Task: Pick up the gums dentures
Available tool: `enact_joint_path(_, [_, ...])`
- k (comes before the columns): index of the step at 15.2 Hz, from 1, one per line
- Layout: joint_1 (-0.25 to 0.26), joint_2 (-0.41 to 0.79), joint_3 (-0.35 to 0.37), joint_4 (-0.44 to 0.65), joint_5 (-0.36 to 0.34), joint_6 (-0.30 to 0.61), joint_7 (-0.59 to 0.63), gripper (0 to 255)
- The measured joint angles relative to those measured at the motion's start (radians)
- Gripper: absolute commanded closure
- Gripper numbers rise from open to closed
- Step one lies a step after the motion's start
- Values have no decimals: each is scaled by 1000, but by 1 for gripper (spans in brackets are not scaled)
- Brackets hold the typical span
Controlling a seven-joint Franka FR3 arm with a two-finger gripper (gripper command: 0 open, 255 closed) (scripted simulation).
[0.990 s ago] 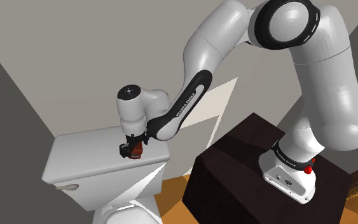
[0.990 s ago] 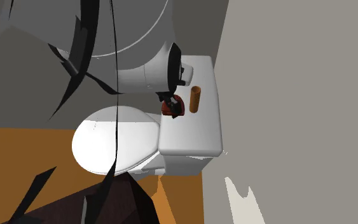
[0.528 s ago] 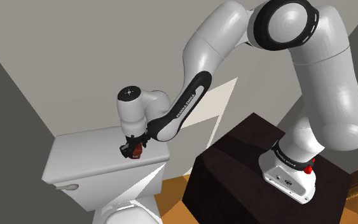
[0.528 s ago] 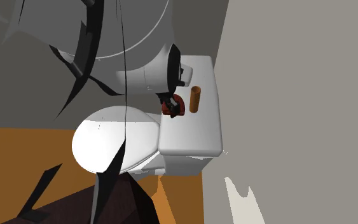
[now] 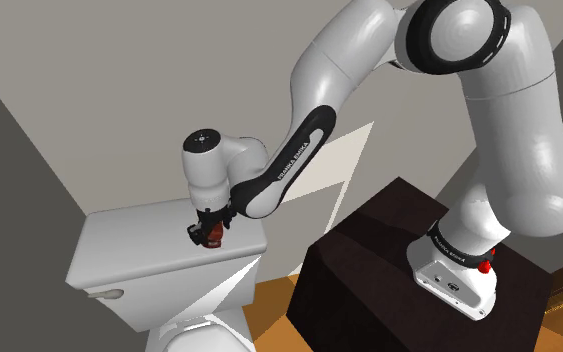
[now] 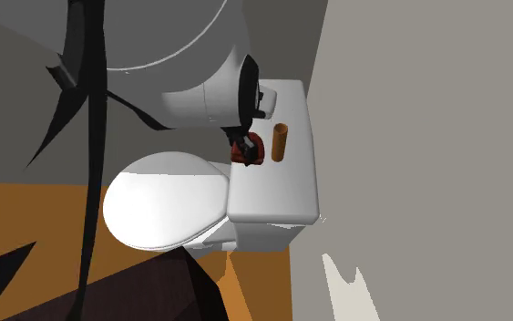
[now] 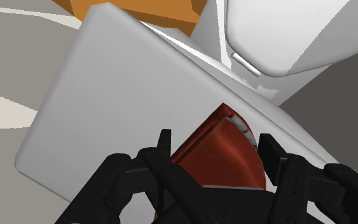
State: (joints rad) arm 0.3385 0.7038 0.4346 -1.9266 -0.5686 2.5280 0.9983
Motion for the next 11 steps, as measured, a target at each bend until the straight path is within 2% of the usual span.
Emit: enact_joint_path(11, [-53,-119,68,-34,73,-82,-50,255])
